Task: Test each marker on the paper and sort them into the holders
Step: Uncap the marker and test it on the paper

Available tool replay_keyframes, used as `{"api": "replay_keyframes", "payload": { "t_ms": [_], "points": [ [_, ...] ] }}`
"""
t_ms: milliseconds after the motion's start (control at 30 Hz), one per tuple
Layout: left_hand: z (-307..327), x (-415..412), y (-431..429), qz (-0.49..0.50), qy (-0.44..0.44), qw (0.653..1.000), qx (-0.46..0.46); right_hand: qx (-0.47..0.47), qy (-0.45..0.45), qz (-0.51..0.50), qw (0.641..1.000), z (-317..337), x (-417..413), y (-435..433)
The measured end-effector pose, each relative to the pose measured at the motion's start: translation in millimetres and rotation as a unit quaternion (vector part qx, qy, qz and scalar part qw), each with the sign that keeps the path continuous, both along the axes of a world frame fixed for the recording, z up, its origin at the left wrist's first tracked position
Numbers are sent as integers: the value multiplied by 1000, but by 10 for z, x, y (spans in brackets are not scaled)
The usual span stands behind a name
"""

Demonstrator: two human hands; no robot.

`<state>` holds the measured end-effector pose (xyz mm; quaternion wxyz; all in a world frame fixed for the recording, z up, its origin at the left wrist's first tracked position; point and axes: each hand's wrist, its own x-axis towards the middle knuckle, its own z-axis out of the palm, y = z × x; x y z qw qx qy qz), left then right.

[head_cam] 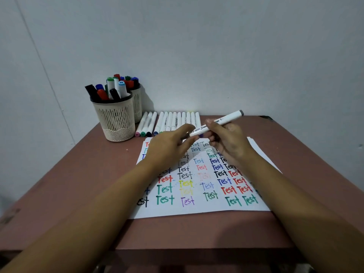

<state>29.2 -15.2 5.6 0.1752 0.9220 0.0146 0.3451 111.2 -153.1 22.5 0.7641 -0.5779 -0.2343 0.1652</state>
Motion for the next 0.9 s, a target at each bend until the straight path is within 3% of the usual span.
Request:
{"api": "replay_keyframes", "payload": {
  "t_ms": [100,267,400,600,700,900],
  "points": [
    [23,9,6,-7,40,997,-70,10,24,-41,999,52,11,-34],
    [17,51,102,-6,30,961,-274,108,103,-210,966,140,275,-278],
    [7,83,179,19,45,940,-337,149,152,-192,958,49,495,-427],
    [-61,144,243,11,59,952,-299,-22,17,-223,974,-56,604,-463],
    [-67,144,257,1,65,959,-277,-108,-18,-238,965,-114,649,-473],
    [-50,136,266,14,84,958,-274,-189,-93,-290,934,-156,634,-460]
  ]
}}
